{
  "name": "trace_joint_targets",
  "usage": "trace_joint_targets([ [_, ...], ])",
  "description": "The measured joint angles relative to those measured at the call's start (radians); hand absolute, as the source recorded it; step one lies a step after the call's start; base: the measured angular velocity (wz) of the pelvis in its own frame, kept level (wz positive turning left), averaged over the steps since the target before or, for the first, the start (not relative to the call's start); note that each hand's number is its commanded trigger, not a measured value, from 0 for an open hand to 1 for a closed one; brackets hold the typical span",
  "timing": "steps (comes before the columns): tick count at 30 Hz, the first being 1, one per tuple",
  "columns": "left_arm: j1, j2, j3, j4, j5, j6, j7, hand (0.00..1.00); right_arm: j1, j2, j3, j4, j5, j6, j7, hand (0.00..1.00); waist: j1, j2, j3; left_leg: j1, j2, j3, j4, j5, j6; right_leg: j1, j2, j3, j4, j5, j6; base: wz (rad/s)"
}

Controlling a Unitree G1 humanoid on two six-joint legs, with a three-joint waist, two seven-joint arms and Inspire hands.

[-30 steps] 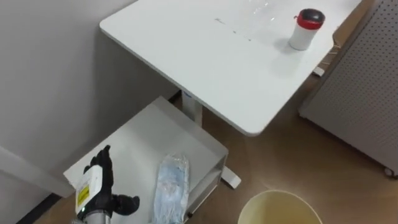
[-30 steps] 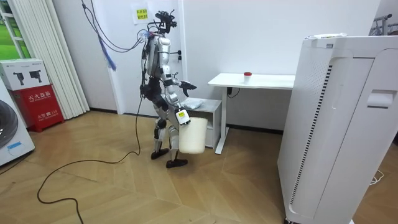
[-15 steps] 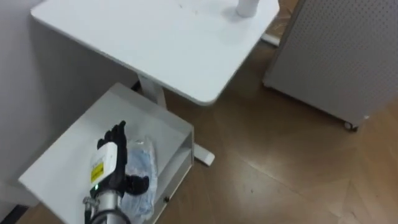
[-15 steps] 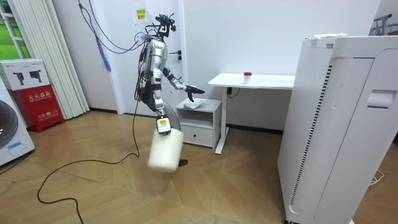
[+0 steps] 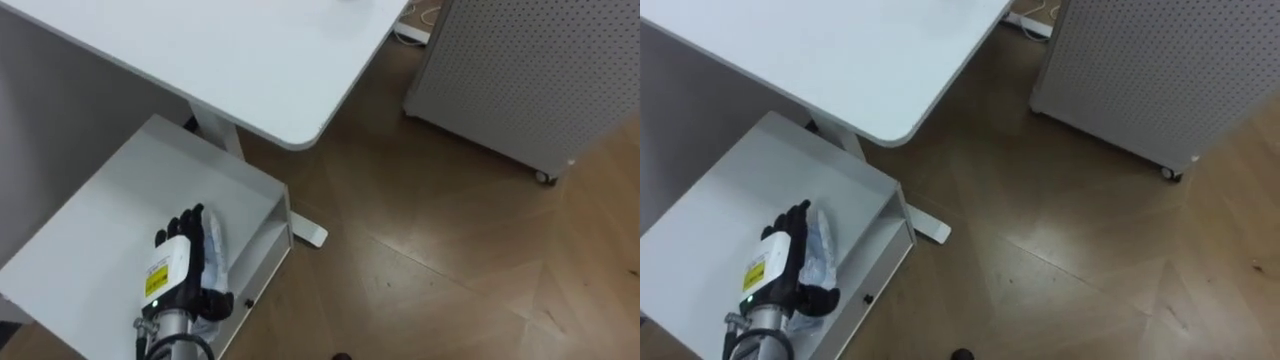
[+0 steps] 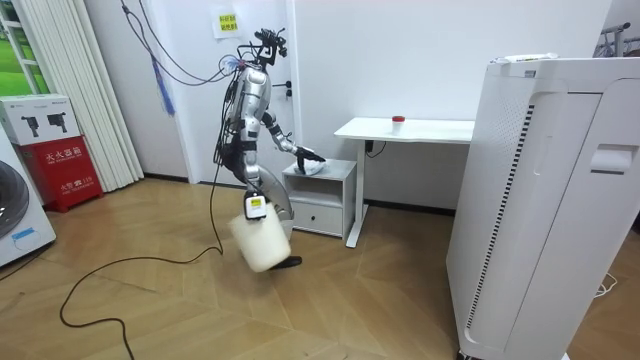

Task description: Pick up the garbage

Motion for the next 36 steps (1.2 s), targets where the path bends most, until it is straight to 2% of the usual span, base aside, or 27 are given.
trace_joint_targets([
  [5,-0.017,0.022,-0.005,0.067,0.001,0.025,-0.032,0.0,0.0,0.004,-0.002,-0.003,0.001,0.014,-0.001,1.0,-0.01,-0.004,-0.0006,-0.027,-0.001,0.0,0.02,-0.006,0.001,-0.027,0.001,0.002,0.014,-0.001,-0.001,-0.01],
  [9,-0.017,0.047,-0.035,0.084,0.002,0.06,-0.059,0.0,0.0,0.005,-0.002,-0.011,0.003,0.03,0.008,1.0,-0.008,-0.004,-0.0013,-0.047,-0.001,-0.002,0.026,-0.006,0.003,-0.047,-0.001,0.002,0.019,-0.001,-0.002,0.0],
  [12,-0.017,0.049,-0.035,0.087,0.007,0.075,-0.066,0.0,0.0,0.006,-0.002,-0.011,0.002,0.039,0.01,1.0,-0.007,-0.004,-0.0015,-0.048,-0.002,-0.002,0.026,-0.004,0.007,-0.047,-0.002,0.001,0.02,-0.001,-0.002,0.0],
  [13,-0.017,0.05,-0.035,0.087,0.008,0.081,-0.067,0.09,0.0,0.006,-0.002,-0.011,0.002,0.042,0.01,1.0,-0.007,-0.004,-0.0019,-0.047,-0.003,-0.002,0.026,-0.004,0.008,-0.047,-0.003,0.001,0.02,-0.001,-0.001,0.0],
  [14,-0.017,0.05,-0.035,0.087,0.008,0.083,-0.067,0.73,0.0,0.006,-0.002,-0.011,0.002,0.043,0.011,1.0,-0.007,-0.004,-0.002,-0.047,-0.003,-0.002,0.026,-0.004,0.008,-0.047,-0.003,0.001,0.021,-0.001,-0.001,0.0],
  [15,-0.017,0.05,-0.035,0.087,0.008,0.085,-0.068,1.0,0.0,0.006,-0.002,-0.011,0.002,0.048,0.012,1.0,-0.007,-0.004,-0.0023,-0.047,-0.004,-0.003,0.026,-0.004,0.008,-0.047,-0.003,0.001,0.021,-0.001,-0.001,0.0],
  [20,-0.018,0.052,-0.034,0.08,0.008,0.1,-0.069,1.0,0.0,0.006,-0.002,-0.011,0.0,0.06,0.032,1.0,-0.004,-0.006,-0.0042,-0.048,-0.003,-0.004,0.026,-0.005,0.007,-0.047,-0.003,0.0,0.021,-0.001,-0.001,0.0],
  [22,-0.025,0.065,-0.033,0.074,0.009,0.103,-0.068,1.0,0.0,0.006,-0.002,-0.011,0.001,0.065,0.034,1.0,-0.001,-0.006,-0.0075,-0.049,-0.005,-0.004,0.026,-0.006,0.003,-0.047,-0.006,-0.001,0.022,-0.001,-0.001,0.0],
  [24,-0.016,0.062,-0.034,0.055,0.022,0.093,-0.057,1.0,0.0,0.006,-0.003,-0.01,0.001,0.068,0.032,1.0,0.001,-0.006,-0.0087,-0.049,-0.014,-0.008,0.023,-0.004,0.003,-0.047,-0.014,-0.003,0.025,-0.002,0.0,0.11],
  [25,-0.02,0.059,-0.034,0.053,0.027,0.096,-0.058,1.0,-0.003,0.007,-0.003,-0.01,0.001,0.068,0.03,1.0,0.0,-0.008,-0.0099,-0.049,-0.022,-0.011,0.022,-0.001,0.005,-0.047,-0.019,-0.002,0.029,-0.003,0.001,0.12],
  [28,-0.026,0.07,-0.034,0.057,0.027,0.116,-0.06,1.0,-0.01,0.009,-0.002,-0.011,0.001,0.069,0.029,1.0,-0.001,-0.015,-0.0144,-0.048,-0.023,-0.012,0.023,0.0,0.008,-0.045,-0.019,0.001,0.027,0.0,0.004,0.02],
  [33,-0.028,0.079,-0.029,0.056,0.029,0.138,-0.057,1.0,-0.011,0.008,-0.005,-0.04,-0.001,0.082,0.012,1.0,0.0,-0.015,-0.0159,-0.045,-0.023,-0.012,0.016,0.006,0.012,-0.037,-0.014,0.002,0.007,0.016,0.004,-0.03],
  [36,-0.016,0.073,-0.027,0.062,0.025,0.137,-0.06,1.0,-0.016,0.008,-0.006,-0.058,-0.001,0.071,-0.009,1.0,0.002,-0.016,-0.0156,-0.03,-0.019,-0.014,0.007,0.007,0.014,-0.015,-0.012,-0.003,-0.011,0.021,0.008,-0.01],
])
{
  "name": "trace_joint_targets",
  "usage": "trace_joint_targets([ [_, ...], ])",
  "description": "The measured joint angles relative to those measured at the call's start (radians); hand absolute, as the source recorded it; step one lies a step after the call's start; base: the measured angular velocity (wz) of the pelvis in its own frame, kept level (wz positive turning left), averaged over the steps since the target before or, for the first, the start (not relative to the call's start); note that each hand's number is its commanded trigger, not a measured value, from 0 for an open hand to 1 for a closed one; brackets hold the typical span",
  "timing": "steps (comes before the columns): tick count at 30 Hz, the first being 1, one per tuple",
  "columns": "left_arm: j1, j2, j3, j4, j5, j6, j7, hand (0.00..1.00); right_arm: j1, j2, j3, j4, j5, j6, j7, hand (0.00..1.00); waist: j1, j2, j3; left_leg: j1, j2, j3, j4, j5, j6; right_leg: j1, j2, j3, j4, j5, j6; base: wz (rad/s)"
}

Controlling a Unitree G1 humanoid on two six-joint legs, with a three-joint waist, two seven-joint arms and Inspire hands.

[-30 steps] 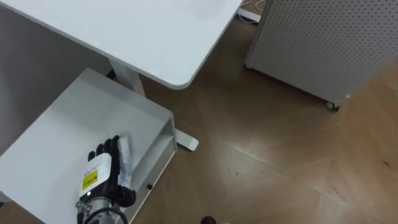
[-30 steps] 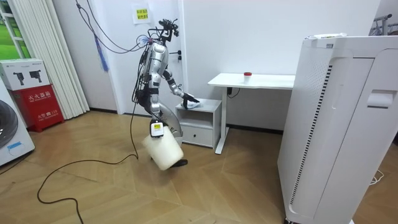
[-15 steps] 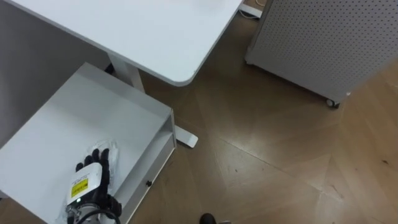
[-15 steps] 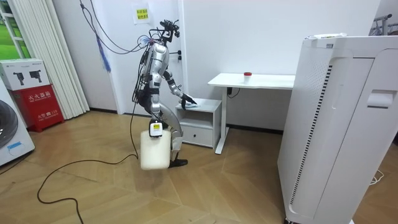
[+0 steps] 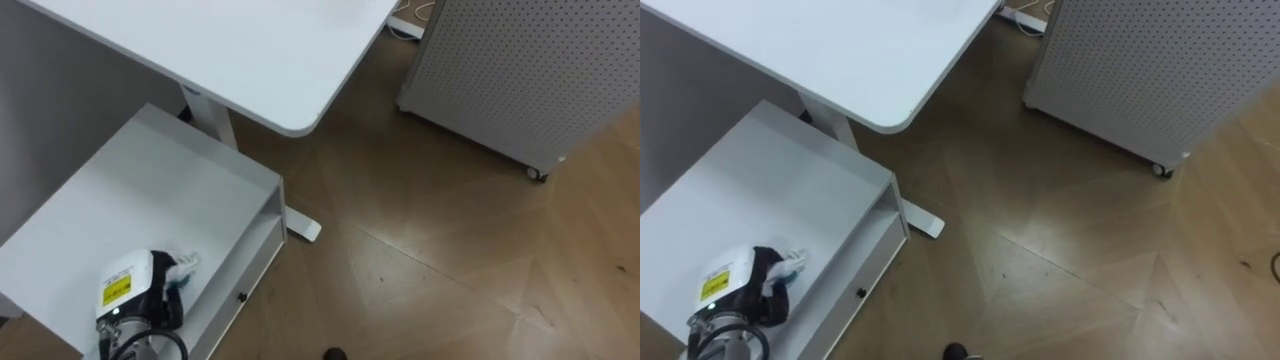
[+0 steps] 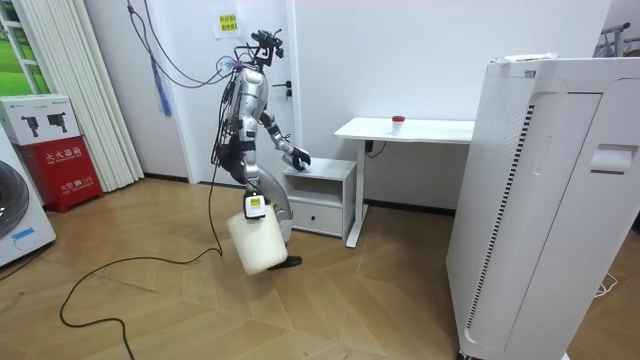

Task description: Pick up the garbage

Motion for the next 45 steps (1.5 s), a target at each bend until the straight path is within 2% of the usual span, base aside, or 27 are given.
trace_joint_targets([
  [5,0.005,-0.003,-0.004,0.0,-0.006,-0.007,0.009,1.0,-0.034,-0.001,-0.008,-0.022,0.004,-0.01,-0.063,1.0,0.004,0.0,0.0002,0.004,-0.004,0.005,-0.025,0.015,0.017,0.01,-0.003,-0.003,-0.035,0.019,0.01,0.0],
  [8,0.005,-0.014,-0.006,-0.01,-0.009,-0.018,0.038,1.0,-0.05,-0.004,-0.02,-0.022,0.004,-0.012,-0.094,1.0,0.022,-0.002,0.0016,0.011,-0.005,0.004,-0.031,0.016,0.019,0.02,-0.002,-0.002,-0.046,0.024,0.014,0.0],
  [11,0.005,-0.054,-0.007,-0.054,-0.011,-0.028,0.047,1.0,-0.068,-0.011,-0.038,-0.038,0.002,-0.012,-0.126,1.0,0.049,-0.004,0.0024,0.023,-0.016,0.007,-0.059,0.02,0.024,0.029,-0.005,0.002,-0.068,0.03,0.023,0.01],
  [13,0.004,-0.085,-0.012,-0.11,-0.05,-0.059,0.046,1.0,-0.089,-0.021,-0.035,-0.038,-0.001,-0.012,-0.149,1.0,0.063,-0.006,0.0049,0.02,-0.018,0.01,-0.07,0.025,0.029,0.03,-0.011,-0.005,-0.078,0.032,0.025,0.07],
  [14,0.004,-0.091,-0.015,-0.122,-0.053,-0.063,0.045,1.0,-0.092,-0.022,-0.036,-0.04,-0.004,-0.012,-0.156,1.0,0.069,-0.008,0.0059,0.02,-0.018,0.01,-0.07,0.025,0.029,0.03,-0.012,-0.005,-0.078,0.032,0.025,0.0],
  [15,0.005,-0.107,-0.023,-0.149,-0.068,-0.074,0.042,1.0,-0.096,-0.03,-0.036,-0.046,-0.005,-0.013,-0.167,1.0,0.077,-0.011,0.0101,0.02,-0.018,0.01,-0.07,0.025,0.029,0.03,-0.011,-0.005,-0.078,0.032,0.026,0.0],
  [16,0.005,-0.121,-0.036,-0.17,-0.069,-0.082,0.041,1.0,-0.106,-0.035,-0.036,-0.049,-0.005,-0.014,-0.178,1.0,0.081,-0.016,0.0134,0.02,-0.019,0.01,-0.073,0.025,0.029,0.03,-0.013,-0.008,-0.08,0.032,0.026,0.0],
  [17,0.005,-0.123,-0.049,-0.182,-0.071,-0.084,0.039,1.0,-0.111,-0.036,-0.036,-0.056,-0.006,-0.014,-0.184,1.0,0.082,-0.019,0.0156,0.019,-0.019,0.011,-0.074,0.025,0.029,0.029,-0.013,-0.008,-0.081,0.032,0.026,0.0],
  [19,0.006,-0.136,-0.109,-0.251,-0.096,-0.096,0.014,1.0,-0.132,-0.041,-0.036,-0.085,-0.033,-0.019,-0.215,1.0,0.083,-0.027,0.0201,0.01,-0.018,0.012,-0.074,0.025,0.029,0.02,-0.011,-0.008,-0.082,0.032,0.027,0.0],
  [23,0.018,-0.171,-0.184,-0.305,-0.108,-0.127,-0.041,1.0,-0.135,-0.048,-0.035,-0.131,-0.065,-0.056,-0.248,1.0,0.085,-0.028,0.0194,0.018,-0.015,0.014,-0.085,0.024,0.028,0.027,-0.004,-0.007,-0.098,0.033,0.028,-0.05],
  [25,0.037,-0.194,-0.227,-0.332,-0.108,-0.14,-0.079,1.0,-0.136,-0.047,-0.035,-0.138,-0.064,-0.085,-0.268,1.0,0.084,-0.03,0.0178,0.027,-0.017,0.016,-0.098,0.026,0.024,0.032,-0.002,-0.006,-0.099,0.033,0.028,-0.02],
  [29,0.048,-0.221,-0.291,-0.343,-0.107,-0.154,-0.128,1.0,-0.161,-0.039,-0.037,-0.145,-0.05,-0.116,-0.3,1.0,0.08,-0.032,0.0165,0.027,-0.016,0.02,-0.099,0.026,0.023,0.032,-0.001,-0.005,-0.102,0.033,0.028,-0.01],
  [31,0.057,-0.226,-0.33,-0.352,-0.108,-0.157,-0.167,1.0,-0.17,-0.019,-0.038,-0.169,0.008,-0.164,-0.302,1.0,0.075,-0.036,0.0122,0.031,-0.013,0.022,-0.098,0.027,0.023,0.034,0.004,-0.001,-0.109,0.035,0.026,-0.06],
  [33,0.061,-0.232,-0.351,-0.352,-0.109,-0.159,-0.203,1.0,-0.179,0.011,-0.036,-0.173,0.026,-0.185,-0.304,1.0,0.074,-0.039,0.0101,0.039,-0.011,0.024,-0.099,0.027,0.021,0.041,0.007,0.0,-0.111,0.036,0.025,-0.02],
  [36,0.075,-0.246,-0.366,-0.352,-0.11,-0.159,-0.254,1.0,-0.186,0.048,-0.036,-0.177,0.038,-0.198,-0.3,1.0,0.073,-0.041,0.003,0.049,-0.01,0.024,-0.099,0.027,0.021,0.052,0.006,-0.001,-0.111,0.036,0.024,0.0],
  [39,0.092,-0.251,-0.368,-0.361,-0.11,-0.159,-0.296,1.0,-0.187,0.058,-0.035,-0.196,0.04,-0.205,-0.245,1.0,0.072,-0.041,0.0023,0.06,-0.013,0.024,-0.099,0.027,0.021,0.062,0.001,-0.002,-0.108,0.036,0.024,0.0],
  [45,0.148,-0.251,-0.369,-0.391,-0.105,-0.157,-0.394,1.0,-0.177,0.09,-0.033,-0.223,0.028,-0.227,-0.176,1.0,0.075,-0.05,-0.0149,0.061,-0.017,0.024,-0.095,0.028,0.022,0.062,-0.002,0.002,-0.102,0.038,0.026,0.0],
])
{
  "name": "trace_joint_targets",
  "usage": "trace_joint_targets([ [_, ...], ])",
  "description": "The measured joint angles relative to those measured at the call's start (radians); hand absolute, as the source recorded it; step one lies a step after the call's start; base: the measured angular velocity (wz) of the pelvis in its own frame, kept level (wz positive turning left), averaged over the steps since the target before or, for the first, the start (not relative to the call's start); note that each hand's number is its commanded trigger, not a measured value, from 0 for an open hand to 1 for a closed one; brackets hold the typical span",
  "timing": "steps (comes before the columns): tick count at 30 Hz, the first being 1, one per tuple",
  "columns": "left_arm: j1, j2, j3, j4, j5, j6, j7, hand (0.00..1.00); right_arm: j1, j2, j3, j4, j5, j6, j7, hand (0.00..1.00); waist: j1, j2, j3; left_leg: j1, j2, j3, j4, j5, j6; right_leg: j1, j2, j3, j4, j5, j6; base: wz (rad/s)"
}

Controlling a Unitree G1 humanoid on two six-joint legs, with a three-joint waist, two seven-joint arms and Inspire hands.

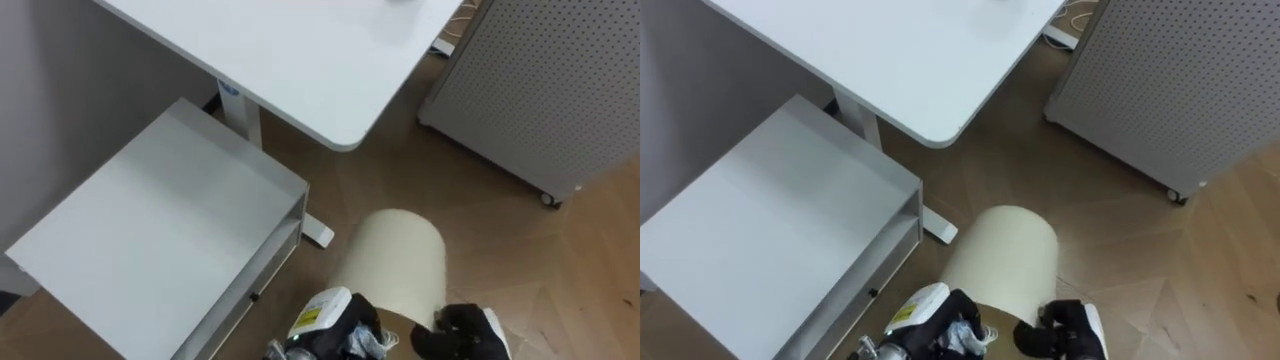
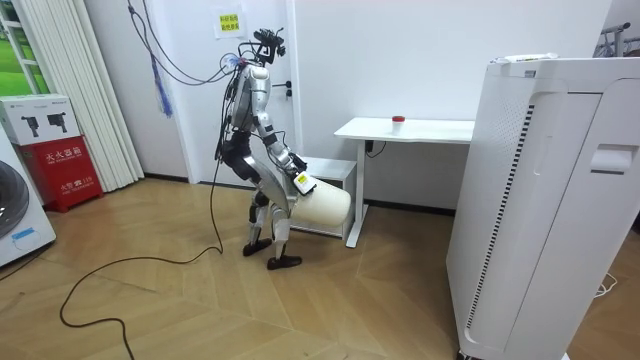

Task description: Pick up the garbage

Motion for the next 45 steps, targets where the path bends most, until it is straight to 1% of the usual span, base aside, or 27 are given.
trace_joint_targets([
  [1,0.008,0.0,0.001,0.0,0.0,0.001,-0.02,1.0,0.007,0.001,0.0,0.001,-0.004,0.0,0.007,1.0,0.0,-0.001,-0.0014,0.0,0.0,0.0,0.001,0.0,0.0,0.001,0.0,0.0,0.0,0.0,0.0,0.0],
  [7,0.035,0.005,0.002,0.0,0.0,0.01,-0.077,1.0,0.014,0.0,-0.003,0.006,0.005,-0.002,0.01,1.0,0.0,-0.001,-0.0013,0.002,0.001,0.0,0.003,0.0,0.001,0.003,0.0,-0.001,0.0,0.001,0.001,0.0],
  [13,0.035,0.007,0.003,0.0,0.001,0.011,-0.114,1.0,0.015,0.0,-0.004,0.005,0.006,-0.003,0.01,1.0,0.005,-0.001,-0.001,0.002,0.001,0.0,0.003,0.0,0.001,0.003,0.0,-0.001,0.0,0.001,0.001,0.0],
  [14,0.035,0.007,0.003,0.0,0.001,0.011,-0.116,0.87,0.015,0.001,-0.004,0.006,0.007,-0.003,0.01,1.0,0.007,-0.001,-0.001,0.002,0.002,0.0,0.003,0.0,0.001,0.002,0.0,-0.001,-0.001,0.001,0.001,0.0],
  [15,0.035,0.008,0.005,0.0,0.001,0.011,-0.124,0.87,0.015,0.002,-0.004,0.005,0.009,-0.004,0.01,1.0,0.01,0.0,-0.0009,0.002,0.002,0.0,0.003,0.0,0.001,0.002,0.001,-0.001,-0.001,0.001,0.001,0.0],
  [16,0.035,0.008,0.007,0.0,0.001,0.011,-0.128,1.0,0.015,0.002,-0.004,0.006,0.009,-0.006,0.01,1.0,0.013,0.0,-0.0007,0.002,0.002,0.001,0.003,0.0,0.001,0.002,0.001,-0.001,-0.001,0.001,0.001,0.0],
  [19,0.034,0.008,0.009,0.0,0.001,0.011,-0.132,1.0,0.016,-0.001,-0.004,0.006,0.012,-0.011,0.01,1.0,0.029,0.0,-0.0004,0.001,0.003,0.001,0.002,0.0,0.001,0.001,0.001,-0.002,-0.003,0.001,0.001,0.0],
  [26,0.034,0.01,0.011,0.0,0.001,0.011,-0.134,1.0,0.019,-0.001,-0.004,0.008,0.021,-0.013,0.011,1.0,0.043,0.002,0.0006,0.0,0.004,0.001,0.0,-0.001,0.002,0.001,0.002,-0.01,-0.009,0.001,0.001,0.0],
  [29,0.033,0.011,0.012,-0.001,0.001,0.011,-0.134,1.0,0.023,-0.003,-0.004,0.01,0.046,-0.013,0.011,1.0,0.056,0.003,0.0012,-0.001,0.004,0.001,-0.003,-0.002,0.002,0.001,0.003,-0.009,-0.012,0.001,0.001,0.0],
  [32,0.03,0.013,0.023,-0.006,0.046,0.011,-0.132,1.0,0.027,-0.003,-0.002,0.012,0.058,-0.014,0.02,1.0,0.058,0.006,0.0032,-0.003,0.006,0.0,-0.005,-0.002,0.002,0.0,0.005,-0.011,-0.016,0.001,0.001,0.0],
  [34,0.03,0.013,0.041,-0.011,0.121,0.011,-0.119,1.0,0.033,-0.003,-0.003,0.008,0.06,-0.017,0.032,1.0,0.056,0.007,0.0029,-0.003,0.007,0.001,-0.007,-0.001,0.001,0.0,0.006,-0.006,-0.017,0.001,0.001,0.0],
  [35,0.03,0.013,0.044,-0.013,0.134,0.011,-0.113,1.0,0.033,-0.003,-0.003,0.008,0.068,-0.018,0.036,1.0,0.055,0.007,0.0028,-0.003,0.007,0.001,-0.008,-0.001,0.001,0.0,0.006,-0.006,-0.017,0.0,0.0,0.0],
  [37,0.028,0.013,0.051,-0.02,0.17,0.01,-0.073,1.0,0.036,-0.006,0.005,0.01,0.116,-0.022,0.058,1.0,0.059,0.009,0.0016,-0.002,0.013,0.001,-0.009,-0.001,0.0,0.008,0.016,-0.006,-0.032,0.007,0.0,-0.06],
  [42,0.027,0.019,0.051,-0.02,0.182,0.009,0.018,1.0,0.069,-0.014,0.036,0.013,0.218,-0.024,0.088,1.0,0.056,0.011,0.001,0.032,0.015,0.005,-0.031,0.001,-0.002,0.045,0.021,-0.01,-0.061,0.014,0.002,-0.01],
  [43,0.028,0.02,0.049,-0.02,0.202,0.009,0.033,0.81,0.076,-0.014,0.037,0.014,0.258,-0.026,0.099,1.0,0.054,0.012,0.0,0.039,0.013,0.005,-0.038,0.002,-0.004,0.053,0.022,-0.01,-0.07,0.017,0.003,0.0],
  [44,0.028,0.02,0.049,-0.021,0.216,0.009,0.041,0.51,0.079,-0.014,0.037,0.014,0.288,-0.026,0.103,1.0,0.054,0.013,-0.0007,0.039,0.014,0.004,-0.038,0.002,-0.004,0.054,0.023,-0.009,-0.073,0.018,0.004,-0.05],
  [45,0.028,0.025,0.05,-0.029,0.233,0.009,0.054,0.38,0.083,-0.015,0.037,0.014,0.354,-0.026,0.115,1.0,0.056,0.015,-0.0005,0.038,0.016,0.005,-0.039,0.002,-0.004,0.055,0.028,-0.009,-0.082,0.023,0.004,-0.07],
])
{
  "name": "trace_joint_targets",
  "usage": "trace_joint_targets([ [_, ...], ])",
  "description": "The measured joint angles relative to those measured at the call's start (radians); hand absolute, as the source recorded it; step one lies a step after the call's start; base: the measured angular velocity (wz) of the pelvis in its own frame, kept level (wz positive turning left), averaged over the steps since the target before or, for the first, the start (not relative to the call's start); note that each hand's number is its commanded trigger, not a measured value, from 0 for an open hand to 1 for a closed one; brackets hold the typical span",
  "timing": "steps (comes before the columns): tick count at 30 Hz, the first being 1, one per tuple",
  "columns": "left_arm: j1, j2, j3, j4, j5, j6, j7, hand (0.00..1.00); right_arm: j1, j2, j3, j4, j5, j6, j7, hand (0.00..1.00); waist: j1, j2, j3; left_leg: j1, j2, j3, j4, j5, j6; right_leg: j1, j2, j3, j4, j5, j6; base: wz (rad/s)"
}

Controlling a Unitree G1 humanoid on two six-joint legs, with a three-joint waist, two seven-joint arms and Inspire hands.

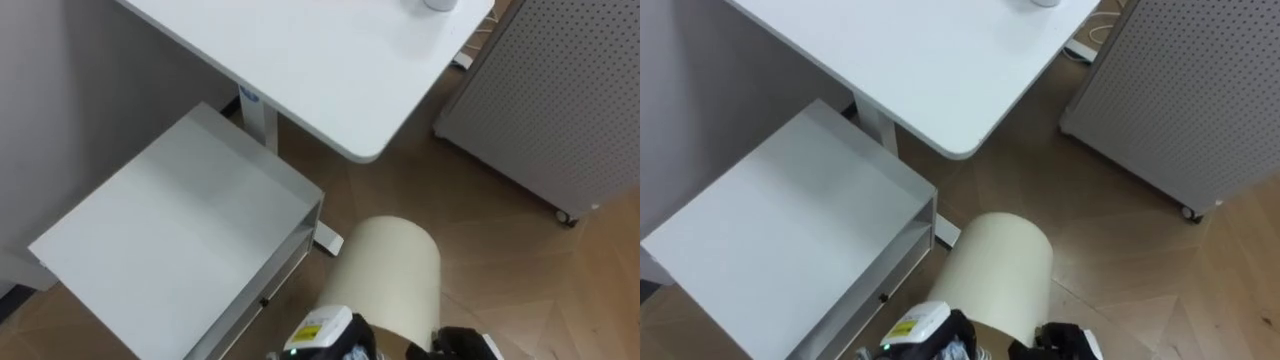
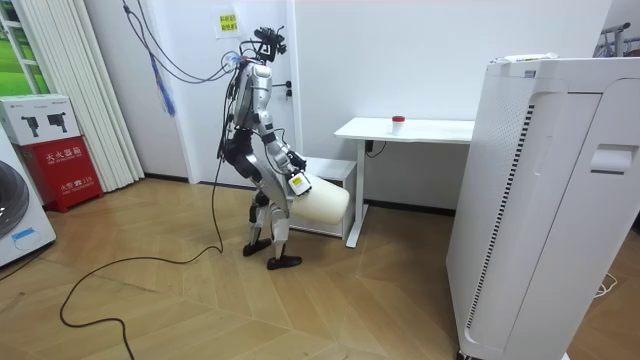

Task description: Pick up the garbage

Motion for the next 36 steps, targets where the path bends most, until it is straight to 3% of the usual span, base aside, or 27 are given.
trace_joint_targets([
  [2,0.0,0.005,0.0,-0.009,0.006,0.0,0.017,0.0,0.012,0.001,0.0,0.0,0.128,0.004,0.021,1.0,0.001,0.001,0.0,-0.001,0.0,0.0,-0.002,0.0,0.0,-0.001,0.001,0.0,-0.003,0.001,0.0,-0.03],
  [4,0.0,0.008,0.002,-0.021,0.023,0.0,0.043,0.0,0.033,0.007,0.006,-0.009,0.286,0.006,0.072,1.0,0.004,0.003,0.0003,-0.001,0.0,0.006,-0.005,0.0,-0.001,-0.005,0.003,0.001,0.0,0.001,0.0,-0.05],
  [10,-0.003,0.018,0.0,-0.033,0.023,0.002,0.105,0.0,0.038,0.011,0.069,-0.032,0.521,0.048,0.122,1.0,0.003,0.011,0.0025,-0.004,-0.006,0.008,-0.004,0.0,-0.001,-0.015,0.0,0.007,0.008,0.001,0.0,-0.01],
  [22,0.012,0.032,-0.005,-0.034,0.019,0.009,0.15,0.0,0.06,0.003,0.097,-0.093,0.56,0.087,0.199,1.0,-0.003,0.006,0.0045,-0.005,-0.018,0.008,-0.003,0.0,0.005,-0.02,-0.012,0.011,0.015,0.001,0.007,0.01],
  [36,0.01,0.036,-0.019,-0.034,0.02,0.009,0.15,0.0,0.054,0.007,0.097,-0.089,0.56,0.091,0.223,1.0,-0.012,-0.007,0.0046,-0.005,-0.018,0.009,-0.002,0.0,0.005,-0.021,-0.008,0.012,0.016,0.0,0.008,0.0],
])
